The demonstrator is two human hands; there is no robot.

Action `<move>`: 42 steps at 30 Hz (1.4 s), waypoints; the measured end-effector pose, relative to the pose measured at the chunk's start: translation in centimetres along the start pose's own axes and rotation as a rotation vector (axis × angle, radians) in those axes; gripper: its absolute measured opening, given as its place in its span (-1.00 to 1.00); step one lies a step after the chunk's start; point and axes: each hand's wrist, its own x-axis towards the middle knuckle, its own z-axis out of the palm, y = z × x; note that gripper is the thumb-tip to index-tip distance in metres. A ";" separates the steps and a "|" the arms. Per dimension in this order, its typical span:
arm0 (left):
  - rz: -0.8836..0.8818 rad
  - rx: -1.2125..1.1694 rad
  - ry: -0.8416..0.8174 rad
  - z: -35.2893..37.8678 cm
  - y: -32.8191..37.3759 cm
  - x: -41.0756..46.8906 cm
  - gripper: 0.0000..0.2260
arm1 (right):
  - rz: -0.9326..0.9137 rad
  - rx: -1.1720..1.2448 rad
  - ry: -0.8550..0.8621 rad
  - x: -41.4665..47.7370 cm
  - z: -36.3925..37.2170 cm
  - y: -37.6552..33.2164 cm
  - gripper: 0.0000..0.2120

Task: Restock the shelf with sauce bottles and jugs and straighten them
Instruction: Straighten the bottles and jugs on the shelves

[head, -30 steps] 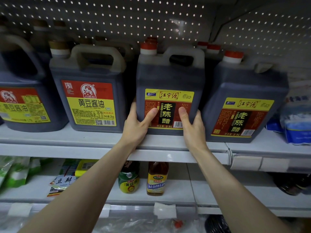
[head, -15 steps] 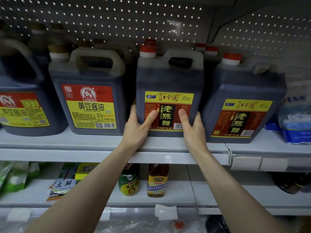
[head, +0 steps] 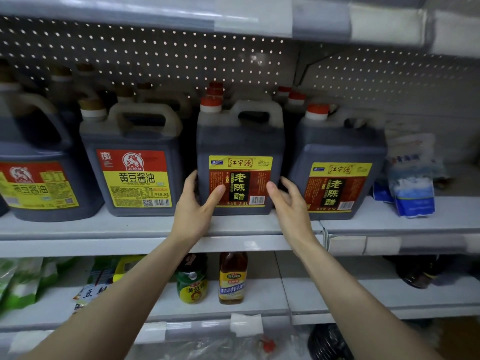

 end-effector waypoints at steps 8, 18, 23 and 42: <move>0.083 0.156 0.167 1.0 2.3 -3.7 -0.55 | -0.055 -0.046 0.111 -3.2 -3.6 -1.0 -0.68; 0.036 0.035 -0.037 11.2 5.1 -5.1 -0.58 | -0.061 -0.159 0.202 -1.6 -13.8 -1.1 -0.61; -0.012 -0.013 -0.060 15.2 4.7 -4.2 -0.37 | -0.036 -0.173 0.152 0.8 -16.6 0.3 -0.35; -0.046 -0.167 -0.121 18.7 3.9 0.0 -0.48 | -0.045 -0.010 -0.146 6.5 -17.9 2.6 -0.31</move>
